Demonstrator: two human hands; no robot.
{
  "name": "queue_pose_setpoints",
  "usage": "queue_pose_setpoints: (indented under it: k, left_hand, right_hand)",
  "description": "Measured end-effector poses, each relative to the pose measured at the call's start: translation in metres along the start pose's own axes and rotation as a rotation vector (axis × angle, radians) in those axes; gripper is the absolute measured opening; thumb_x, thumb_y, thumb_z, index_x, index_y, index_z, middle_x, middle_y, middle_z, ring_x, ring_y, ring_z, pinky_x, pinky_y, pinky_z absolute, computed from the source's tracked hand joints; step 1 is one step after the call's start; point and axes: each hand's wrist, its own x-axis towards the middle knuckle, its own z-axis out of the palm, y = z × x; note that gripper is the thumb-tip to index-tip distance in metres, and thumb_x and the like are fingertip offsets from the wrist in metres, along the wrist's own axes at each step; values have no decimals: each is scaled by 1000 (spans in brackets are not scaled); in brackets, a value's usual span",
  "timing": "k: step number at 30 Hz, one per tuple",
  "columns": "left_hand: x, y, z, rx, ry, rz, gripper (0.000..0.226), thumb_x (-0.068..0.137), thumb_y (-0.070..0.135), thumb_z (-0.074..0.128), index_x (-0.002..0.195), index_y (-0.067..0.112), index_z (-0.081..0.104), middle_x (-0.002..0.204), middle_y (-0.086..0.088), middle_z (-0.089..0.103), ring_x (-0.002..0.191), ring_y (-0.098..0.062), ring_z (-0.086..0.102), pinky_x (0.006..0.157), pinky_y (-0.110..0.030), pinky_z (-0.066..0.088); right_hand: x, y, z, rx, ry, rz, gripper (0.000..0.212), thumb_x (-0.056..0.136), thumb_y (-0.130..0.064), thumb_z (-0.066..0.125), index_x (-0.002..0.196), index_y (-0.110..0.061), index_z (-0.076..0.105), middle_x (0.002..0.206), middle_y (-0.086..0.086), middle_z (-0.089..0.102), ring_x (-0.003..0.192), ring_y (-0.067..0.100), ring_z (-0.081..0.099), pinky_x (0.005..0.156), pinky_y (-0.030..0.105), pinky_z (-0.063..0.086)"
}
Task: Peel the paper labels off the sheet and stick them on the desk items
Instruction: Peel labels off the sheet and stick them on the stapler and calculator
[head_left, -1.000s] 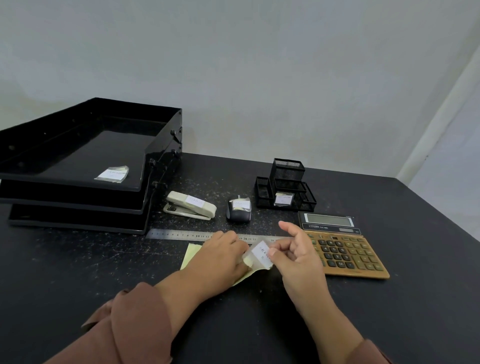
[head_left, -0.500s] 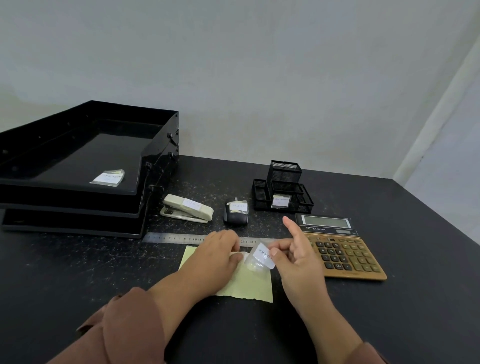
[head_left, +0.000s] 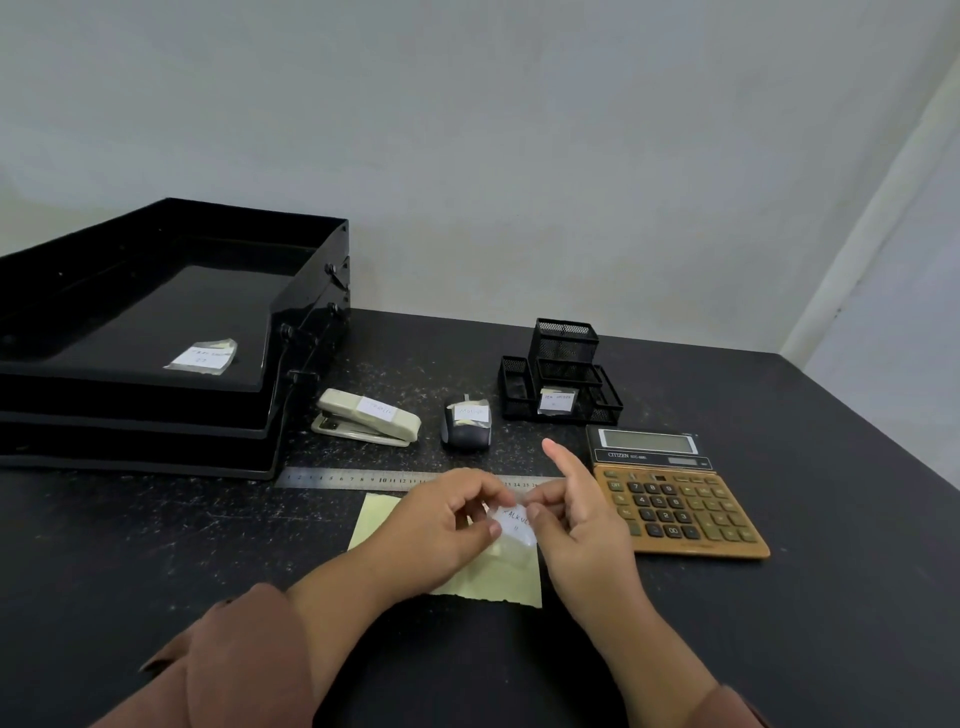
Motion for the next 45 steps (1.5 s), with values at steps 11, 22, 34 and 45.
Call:
queue_pose_setpoints:
  k: [11,22,34,45]
  left_hand:
    - [3,2,0,-78,130,-11,41,82,4,64,99,41,61,74,22,58,66,4,52,65,-8,41]
    - [6,-5,0,-228,141,-32,40,81,1,65,106,32,61,94,1,60,74,-9,52,74,-27,48]
    - [9,-4,4,-184,169,-78,36,83,8,65,102,38,65,83,11,64,64,-5,50,65,-14,46]
    - [27,22,22,-169,174,-119,33,84,3,60,107,27,64,90,1,66,74,-8,59,76,-20,53]
  right_hand:
    - [0,1,4,58,33,61,64,81,-5,62,116,-52,37,110,-19,49,82,-1,56,72,8,45]
    - [1,0,6,112,-45,177,40,83,-11,61,92,-50,55,91,-9,64,79,1,59,71,13,49]
    - [1,0,4,92,-4,126,57,83,-3,56,100,-57,49,95,-14,58,81,-5,56,71,8,45]
    - [12,5,-15,253,86,245,39,81,-5,57,91,-41,65,93,-4,67,69,5,60,61,23,52]
